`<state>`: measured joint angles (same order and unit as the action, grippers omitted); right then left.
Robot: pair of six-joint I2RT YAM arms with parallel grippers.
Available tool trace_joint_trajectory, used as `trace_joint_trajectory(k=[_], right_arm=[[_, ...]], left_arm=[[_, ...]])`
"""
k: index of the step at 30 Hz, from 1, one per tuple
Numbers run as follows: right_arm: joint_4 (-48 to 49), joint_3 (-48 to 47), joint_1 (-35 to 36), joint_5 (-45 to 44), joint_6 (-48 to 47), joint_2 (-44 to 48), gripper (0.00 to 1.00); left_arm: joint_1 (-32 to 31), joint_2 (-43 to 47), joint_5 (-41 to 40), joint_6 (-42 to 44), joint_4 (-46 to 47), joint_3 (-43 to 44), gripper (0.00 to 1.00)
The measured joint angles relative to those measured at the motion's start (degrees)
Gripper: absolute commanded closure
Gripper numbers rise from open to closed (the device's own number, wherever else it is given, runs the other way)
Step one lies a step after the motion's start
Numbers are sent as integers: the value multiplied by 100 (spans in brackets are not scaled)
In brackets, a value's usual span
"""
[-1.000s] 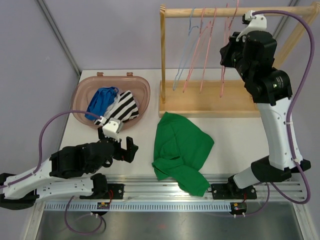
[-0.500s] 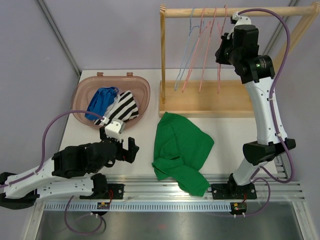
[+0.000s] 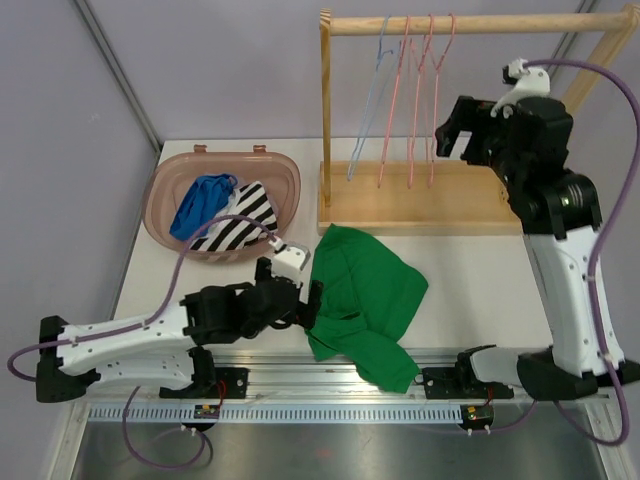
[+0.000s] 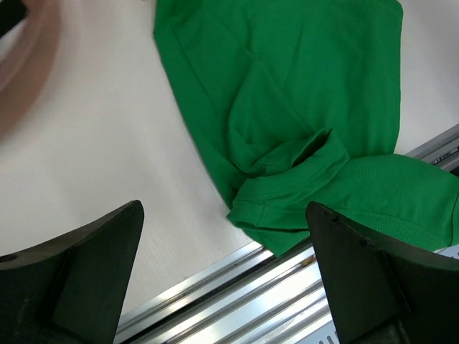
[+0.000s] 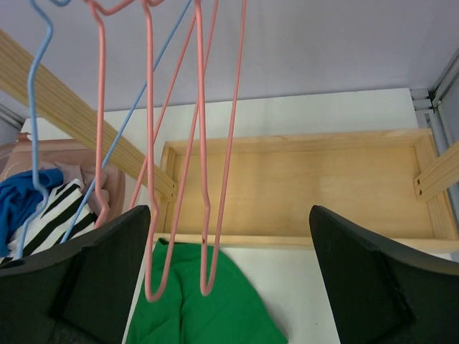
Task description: Remove the tank top from the hanger
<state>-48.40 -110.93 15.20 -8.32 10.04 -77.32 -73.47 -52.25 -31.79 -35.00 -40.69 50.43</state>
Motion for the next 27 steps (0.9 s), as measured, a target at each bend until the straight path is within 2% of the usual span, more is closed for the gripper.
trace_joint_trajectory(k=[6,12,21,22,23,24,25,26,27], right_arm=[[236,1668,0,55,22,1961,0],[181,2942,0,529,122,3613,1],[26,3506,0,1991,426,4575,1],[28,3521,0,2131,490,4662,0],[37,3523,0,2260,544,4752,0],[57,3523,0,2365,592,4819,1],[85,3523,0,2498,640,4903,1],[111,3521,2,2612,682,4977,1],[142,3523,0,2728,723,5036,1]], left_arm=[[2,-1539,282,55,1095,-7,1],[2,-3198,584,157,1670,546,1],[146,-5029,1005,162,2085,1169,1],[162,-5152,1045,151,2092,1172,10],[173,-5202,1093,90,2162,1189,22],[181,-5222,1121,46,2205,1215,38],[181,-5248,1158,33,2249,1215,66],[181,-5261,1147,22,2273,1215,73],[181,-5261,1172,20,2299,1213,88]])
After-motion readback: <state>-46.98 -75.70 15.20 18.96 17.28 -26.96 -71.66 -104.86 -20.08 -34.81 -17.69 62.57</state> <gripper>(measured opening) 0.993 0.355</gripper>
